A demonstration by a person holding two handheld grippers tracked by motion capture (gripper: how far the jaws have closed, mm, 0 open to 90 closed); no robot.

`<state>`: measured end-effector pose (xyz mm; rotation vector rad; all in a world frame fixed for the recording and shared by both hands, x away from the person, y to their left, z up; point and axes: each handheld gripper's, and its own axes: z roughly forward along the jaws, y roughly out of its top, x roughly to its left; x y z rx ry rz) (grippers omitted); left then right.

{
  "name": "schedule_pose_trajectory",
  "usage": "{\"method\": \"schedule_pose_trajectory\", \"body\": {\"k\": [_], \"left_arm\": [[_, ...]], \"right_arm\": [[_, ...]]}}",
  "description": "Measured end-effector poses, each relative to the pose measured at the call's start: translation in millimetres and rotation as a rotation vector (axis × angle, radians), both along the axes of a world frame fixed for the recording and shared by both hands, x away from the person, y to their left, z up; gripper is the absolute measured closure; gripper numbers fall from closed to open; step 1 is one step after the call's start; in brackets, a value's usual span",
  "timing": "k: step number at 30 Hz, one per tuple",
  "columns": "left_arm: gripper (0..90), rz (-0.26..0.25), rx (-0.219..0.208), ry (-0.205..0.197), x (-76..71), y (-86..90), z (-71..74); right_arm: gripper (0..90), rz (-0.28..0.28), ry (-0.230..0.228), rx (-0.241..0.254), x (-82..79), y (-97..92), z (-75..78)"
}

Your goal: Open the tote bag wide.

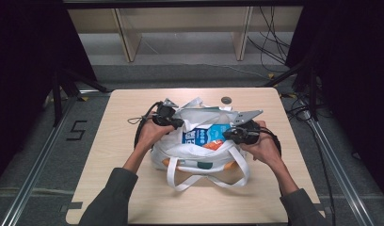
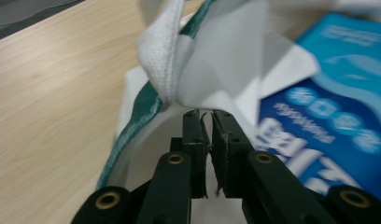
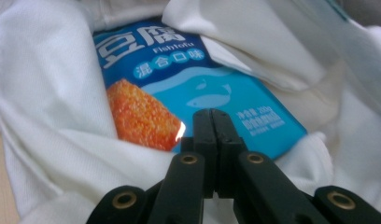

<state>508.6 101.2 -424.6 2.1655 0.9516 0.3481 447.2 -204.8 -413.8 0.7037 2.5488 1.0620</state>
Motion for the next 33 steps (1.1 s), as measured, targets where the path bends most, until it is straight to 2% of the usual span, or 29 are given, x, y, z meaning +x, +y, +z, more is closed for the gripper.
{"method": "schedule_pose_trajectory", "body": {"k": [1,2,3,4,5,7,8,9,10,12,13,14,15,16,17,19,21,22,23,25,26,27,28,29,30,31,33], "left_arm": [[83.8,0.062,0.012,-0.001,9.2,7.5,-4.2],[84.7,0.102,0.01,-0.004,13.7,13.3,-6.6],[85.7,0.102,0.01,-0.004,13.7,13.3,-6.6],[85.7,0.12,-0.025,0.037,19.6,22.1,-13.4],[86.2,0.121,-0.022,0.041,20.9,23.8,-16.5],[86.9,0.116,-0.02,0.041,21.2,25.0,-18.7],[86.9,0.125,-0.034,0.048,21.8,26.0,-20.8],[87.5,0.123,-0.041,0.054,22.5,27.8,-22.1],[87.5,0.132,-0.056,0.057,22.3,28.1,-22.3],[86.1,0.119,-0.057,0.05,20.0,28.4,-20.2],[86.1,0.118,-0.065,0.048,18.1,28.1,-17.9],[83.5,0.105,-0.08,0.048,16.0,28.3,-14.5],[83.0,0.075,-0.094,0.028,9.4,28.2,-6.3],[82.8,0.075,-0.094,0.028,9.4,28.2,-6.3],[82.8,0.061,-0.102,0.012,5.6,29.7,-1.6],[82.6,0.058,-0.142,-0.005,-1.6,35.8,6.0],[82.3,0.049,-0.14,-0.012,-13.0,48.0,9.8],[82.0,0.049,-0.14,-0.012,-13.0,48.0,9.8],[81.7,0.052,-0.144,-0.011,-20.3,56.7,8.5],[81.6,0.048,-0.171,-0.005,-26.8,64.6,4.8],[81.6,0.048,-0.171,-0.005,-26.8,64.6,4.8],[81.6,0.039,-0.186,0.001,-31.1,68.1,1.8],[81.5,0.039,-0.204,0.006,-33.6,68.4,-0.4],[81.5,0.031,-0.215,0.012,-36.6,68.8,-3.1],[81.2,0.019,-0.249,0.022,-38.8,68.0,-6.4],[80.9,0.007,-0.28,0.035,-41.0,65.0,-9.2],[80.8,0.0,-0.291,0.041,-42.4,60.7,-10.5]], "right_arm": [[90.0,-0.017,-0.005,-0.014,-1.4,-2.9,0.5],[90.0,-0.037,-0.003,-0.047,-3.3,-5.6,0.8],[90.0,-0.037,-0.003,-0.047,-3.3,-5.6,0.8],[90.0,-0.043,0.006,-0.069,-6.9,-11.6,-1.7],[90.0,-0.046,0.021,-0.087,-8.8,-14.5,-3.7],[90.0,-0.025,0.015,-0.101,-7.7,-19.8,-9.2],[90.0,-0.025,0.015,-0.101,-7.7,-19.8,-9.2],[90.0,-0.069,0.067,-0.128,-11.3,-20.4,-14.9],[90.0,-0.069,0.067,-0.128,-11.3,-20.4,-14.9],[90.0,-0.062,0.072,-0.133,-11.4,-20.0,-19.8],[90.0,-0.083,0.074,-0.125,-12.3,-19.7,-19.0],[90.0,-0.054,0.04,-0.056,-11.9,-22.6,-12.1],[90.0,-0.043,0.012,-0.034,-11.5,-24.1,-7.2],[90.0,-0.036,-0.022,-0.019,-11.5,-25.3,-1.9],[90.0,-0.036,-0.022,-0.019,-11.5,-25.3,-1.9],[90.0,-0.044,-0.055,0.035,-12.9,-27.3,7.0],[89.5,-0.049,-0.077,0.066,-15.6,-27.3,10.4],[89.5,-0.049,-0.077,0.066,-15.6,-27.3,10.4],[89.4,-0.051,-0.083,0.053,-18.0,-26.8,9.2],[89.5,-0.082,-0.084,0.036,-18.4,-27.9,6.7],[89.5,-0.082,-0.084,0.036,-18.4,-27.9,6.7],[89.6,-0.086,-0.11,0.01,-15.4,-30.6,5.6],[89.6,-0.116,-0.094,0.028,-12.4,-34.9,1.8],[89.6,-0.116,-0.094,0.028,-12.4,-34.9,1.8],[89.6,-0.097,-0.096,0.038,-9.7,-36.5,-0.4],[89.5,-0.108,-0.075,0.069,-8.8,-36.3,-2.4],[89.5,-0.106,-0.058,0.077,-9.5,-33.8,-2.7]]}}
